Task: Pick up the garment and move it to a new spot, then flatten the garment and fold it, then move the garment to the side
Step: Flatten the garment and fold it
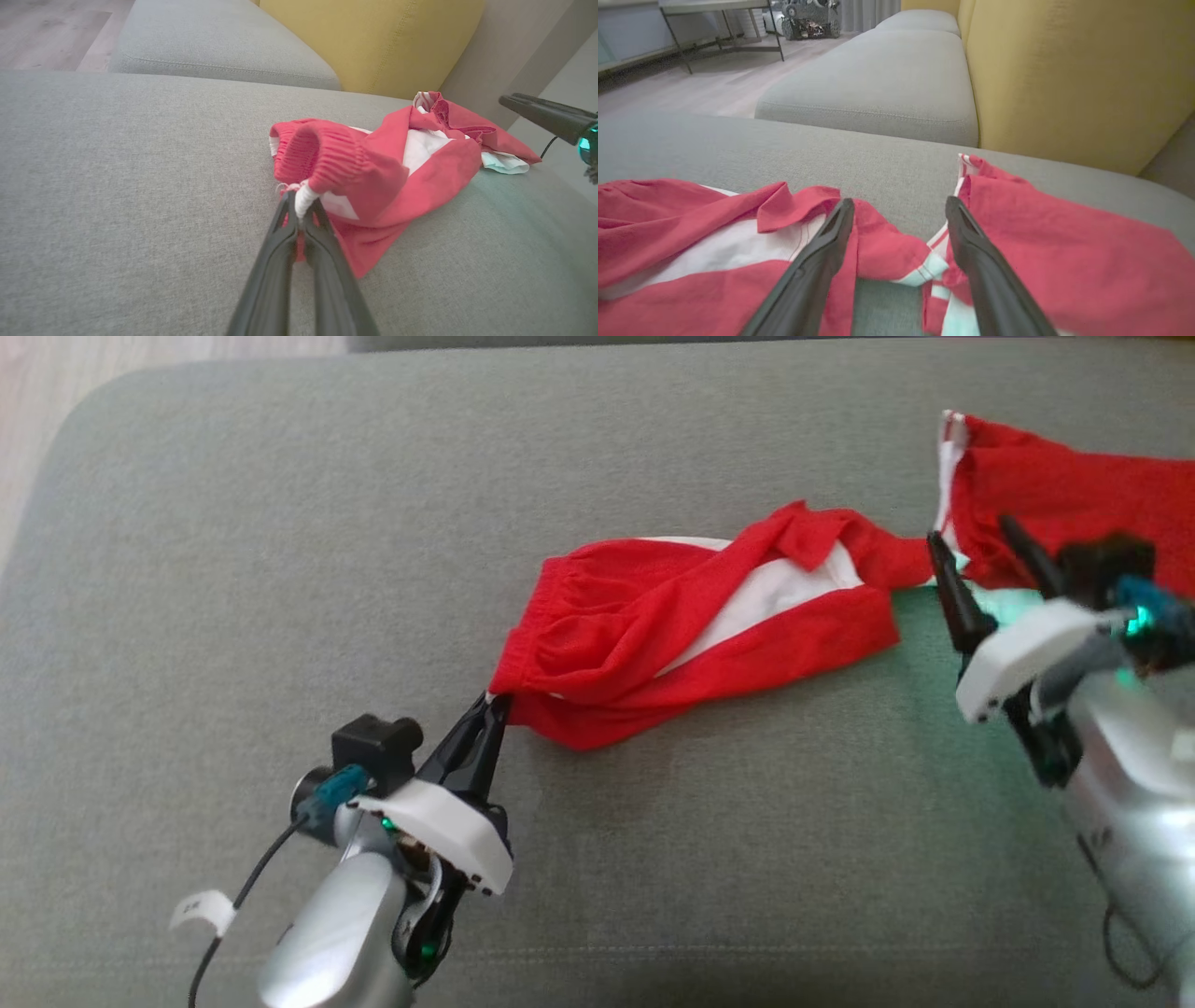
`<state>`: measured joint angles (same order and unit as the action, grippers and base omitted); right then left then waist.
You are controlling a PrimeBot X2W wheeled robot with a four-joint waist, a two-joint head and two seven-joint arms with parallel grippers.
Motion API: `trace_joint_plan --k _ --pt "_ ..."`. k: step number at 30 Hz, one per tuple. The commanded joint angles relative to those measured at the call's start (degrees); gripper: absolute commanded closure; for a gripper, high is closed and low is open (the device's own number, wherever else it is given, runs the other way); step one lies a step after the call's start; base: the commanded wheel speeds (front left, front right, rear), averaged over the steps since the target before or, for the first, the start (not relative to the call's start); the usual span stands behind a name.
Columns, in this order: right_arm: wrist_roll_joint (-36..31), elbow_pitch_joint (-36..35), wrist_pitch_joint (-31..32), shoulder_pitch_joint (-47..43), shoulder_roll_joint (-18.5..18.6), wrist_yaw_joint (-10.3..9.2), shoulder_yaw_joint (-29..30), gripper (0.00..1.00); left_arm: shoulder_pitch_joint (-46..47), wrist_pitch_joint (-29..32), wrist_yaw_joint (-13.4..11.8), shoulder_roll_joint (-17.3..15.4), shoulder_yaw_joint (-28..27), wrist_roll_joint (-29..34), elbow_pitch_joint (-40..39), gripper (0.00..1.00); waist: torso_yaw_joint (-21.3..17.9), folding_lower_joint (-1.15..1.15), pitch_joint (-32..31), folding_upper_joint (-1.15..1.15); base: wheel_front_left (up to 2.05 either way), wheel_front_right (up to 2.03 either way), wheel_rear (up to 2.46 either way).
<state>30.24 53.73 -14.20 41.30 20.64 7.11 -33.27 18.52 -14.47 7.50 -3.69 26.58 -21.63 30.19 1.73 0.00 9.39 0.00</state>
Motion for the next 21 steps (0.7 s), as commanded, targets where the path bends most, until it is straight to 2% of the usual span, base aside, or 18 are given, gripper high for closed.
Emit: trace_joint_plan --k 1,7,14,21 --pt "-0.26 -3.09 -0.73 -1.43 -0.27 0.37 1.3 0.0 1.07 -0.52 -0.03 -0.62 -2.49 0.72 -1.93 1.0 -0.68 0.0 -0.25 0.0 0.0 0.0 0.0" --pt "-4.74 -10.45 -0.78 -7.99 -2.15 0.37 7.33 0.0 0.54 -0.52 -0.02 -0.52 -3.52 1.35 -2.44 1.0 -1.01 0.0 0.18 0.0 0.0 0.0 0.0" --pt "-8.0 -15.84 2.23 -10.31 -3.59 0.37 10.13 0.0 0.84 -0.52 -0.02 -0.36 -3.13 1.35 -2.88 1.0 -0.11 0.0 1.04 0.0 0.0 0.0 0.0" --pt "-2.5 -20.18 11.6 -10.99 -5.19 0.37 9.47 0.0 1.42 -0.52 -0.02 -0.24 -1.91 1.16 -2.85 1.0 1.08 0.0 2.24 0.0 0.0 0.0 0.0"
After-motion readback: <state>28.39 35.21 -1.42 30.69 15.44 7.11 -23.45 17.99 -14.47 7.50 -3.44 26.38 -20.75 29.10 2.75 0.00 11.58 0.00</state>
